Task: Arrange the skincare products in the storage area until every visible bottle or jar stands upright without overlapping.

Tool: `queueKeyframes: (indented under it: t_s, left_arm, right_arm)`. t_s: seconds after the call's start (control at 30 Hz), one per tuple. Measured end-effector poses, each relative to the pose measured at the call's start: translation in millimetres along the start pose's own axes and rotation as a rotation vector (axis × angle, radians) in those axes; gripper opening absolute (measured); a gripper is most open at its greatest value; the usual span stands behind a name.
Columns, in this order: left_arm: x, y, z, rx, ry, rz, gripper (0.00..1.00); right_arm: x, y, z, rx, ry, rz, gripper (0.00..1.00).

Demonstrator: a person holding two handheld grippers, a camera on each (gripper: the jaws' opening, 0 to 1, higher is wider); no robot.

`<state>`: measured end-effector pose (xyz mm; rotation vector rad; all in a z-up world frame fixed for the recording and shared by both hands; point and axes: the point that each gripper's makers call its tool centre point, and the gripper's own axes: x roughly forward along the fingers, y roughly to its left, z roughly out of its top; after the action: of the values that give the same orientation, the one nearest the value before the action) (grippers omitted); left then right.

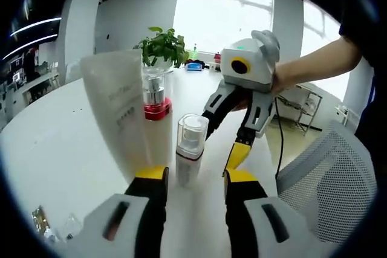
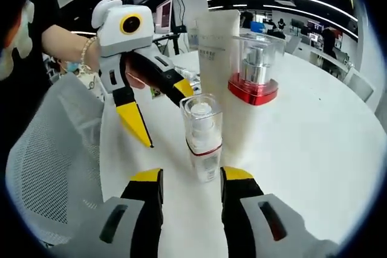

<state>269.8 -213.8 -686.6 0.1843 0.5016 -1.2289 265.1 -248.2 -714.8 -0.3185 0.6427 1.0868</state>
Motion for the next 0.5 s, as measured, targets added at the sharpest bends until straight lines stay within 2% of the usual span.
queueKeyframes:
  t_s: [0.5]
  left_arm:
    - [-34.1,-6.0,-14.3,-0.037,0.011,0.06,0.45]
  right_arm:
    - [-7.5,25.2,-4.2,0.081,-0.02,-0.047,0.53]
